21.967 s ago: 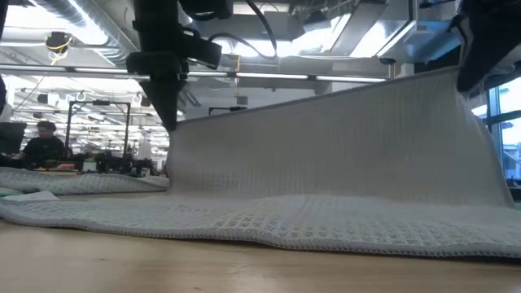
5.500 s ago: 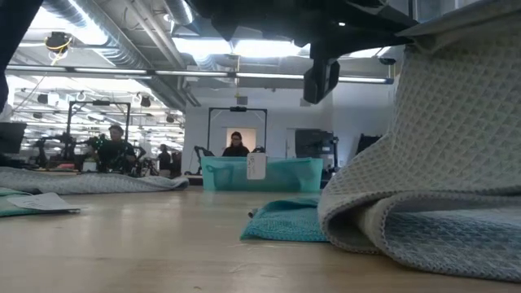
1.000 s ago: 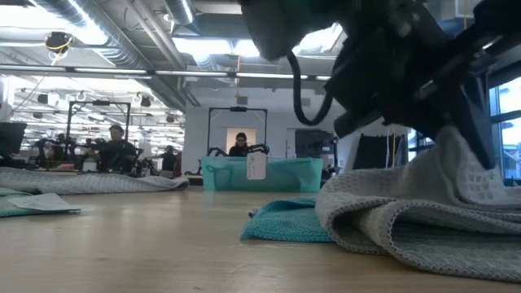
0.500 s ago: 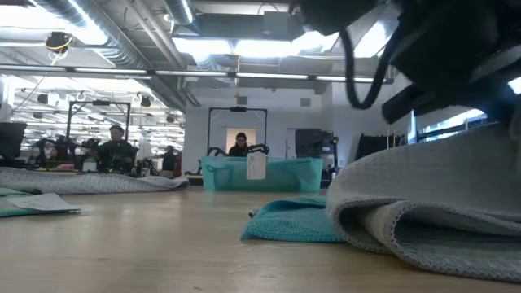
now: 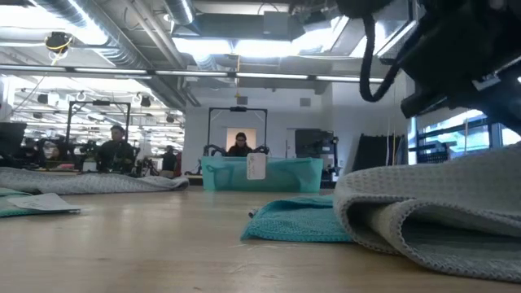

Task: Fold microfiber towels
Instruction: Fold the gray towel, then put the folded gray towel into the bin

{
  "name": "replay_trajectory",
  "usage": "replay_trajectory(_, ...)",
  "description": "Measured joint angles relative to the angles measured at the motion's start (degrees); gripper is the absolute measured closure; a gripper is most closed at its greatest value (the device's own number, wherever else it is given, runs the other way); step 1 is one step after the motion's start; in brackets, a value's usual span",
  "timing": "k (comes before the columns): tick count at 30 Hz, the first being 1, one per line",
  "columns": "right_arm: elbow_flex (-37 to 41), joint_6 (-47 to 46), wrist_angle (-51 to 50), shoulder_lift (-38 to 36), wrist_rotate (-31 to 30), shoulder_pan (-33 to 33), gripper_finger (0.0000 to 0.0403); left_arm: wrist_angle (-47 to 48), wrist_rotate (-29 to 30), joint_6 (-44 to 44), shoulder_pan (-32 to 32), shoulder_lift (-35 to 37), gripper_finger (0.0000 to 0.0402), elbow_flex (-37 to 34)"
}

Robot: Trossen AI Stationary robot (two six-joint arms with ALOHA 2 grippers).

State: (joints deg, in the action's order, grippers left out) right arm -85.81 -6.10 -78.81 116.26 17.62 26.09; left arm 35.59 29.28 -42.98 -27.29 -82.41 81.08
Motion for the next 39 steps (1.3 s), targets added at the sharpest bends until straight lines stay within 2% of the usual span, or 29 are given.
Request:
replay_trajectory(4, 2.68, -0.17, -1.38, -0.16, -0.14, 0.07, 0.0246, 0.0, -0.35, -0.3, 0.0, 0.0, 0.0241, 0.0)
replay_trajectory(7, 4.33, -2.16, -3.31, -1.04, -2.43, 0.09, 0.0208, 0.0, -0.35, -0.43, 0.0, 0.0, 0.0241, 0.0)
replay_trajectory(12, 4.99, -7.37, -2.88, -6.64, -3.21, 0.09, 0.0164, 0.0, -0.4, -0.4, 0.0, 0.0, 0.0241, 0.0)
replay_trajectory(15, 4.79, -13.18, 1.11, -11.79, -2.26, 0.09, 0.0158, 0.0, -0.42, -0.21, 0.0, 0.0, 0.0241, 0.0)
replay_trajectory(18, 4.38, -20.93, 10.89, -17.47, -2.15, 1.31, 0.0157, 0.0, -0.44, -0.11, 0.0, 0.0, 0.0241, 0.0)
replay_trajectory(20, 4.32, -25.88, 19.07, -20.11, -5.88, 2.96, 0.0157, -0.01, -0.44, -0.02, 0.0, 0.0, 0.0241, 0.0)
replay_trajectory(22, 4.27, -29.59, 24.0, -21.26, -13.65, 4.39, 0.0157, 0.0, -0.44, 0.04, 0.0, 0.0, 0.0241, 0.0)
replay_trajectory(24, 4.27, -32.77, 24.68, -21.44, -21.32, 4.96, 0.0157, 0.0, -1.04, 0.03, -0.04, 0.0, 0.0241, 0.0)
replay_trajectory(26, 4.77, -35.75, 23.12, -21.22, -24.92, 3.44, 0.0157, 0.0, -2.18, 0.04, -0.07, 0.0, 0.0241, 0.0)
replay_trajectory(28, 6.54, -36.15, 24.6, -21.08, -22.15, 0.49, 0.0157, 0.0, -3.42, 0.01, -0.14, 0.0, 0.0241, 0.0)
replay_trajectory(34, 13.03, -28.01, 34.88, -20.96, 0.09, -11.36, 0.0157, 0.0, -4.48, -0.42, -1.25, 0.0, 0.0241, 0.0)
replay_trajectory(36, 14.09, -23.77, 35.15, -20.96, 3.55, -15.1, 0.0157, 0.04, -4.47, -0.84, -1.85, 0.0, 0.0241, 0.0)
replay_trajectory(39, 15.07, -14.93, 34.71, -20.63, 4.7, -19.57, 0.0157, 1.35, -3.66, -1.9, -2.61, 0.0, 0.0241, 0.0)
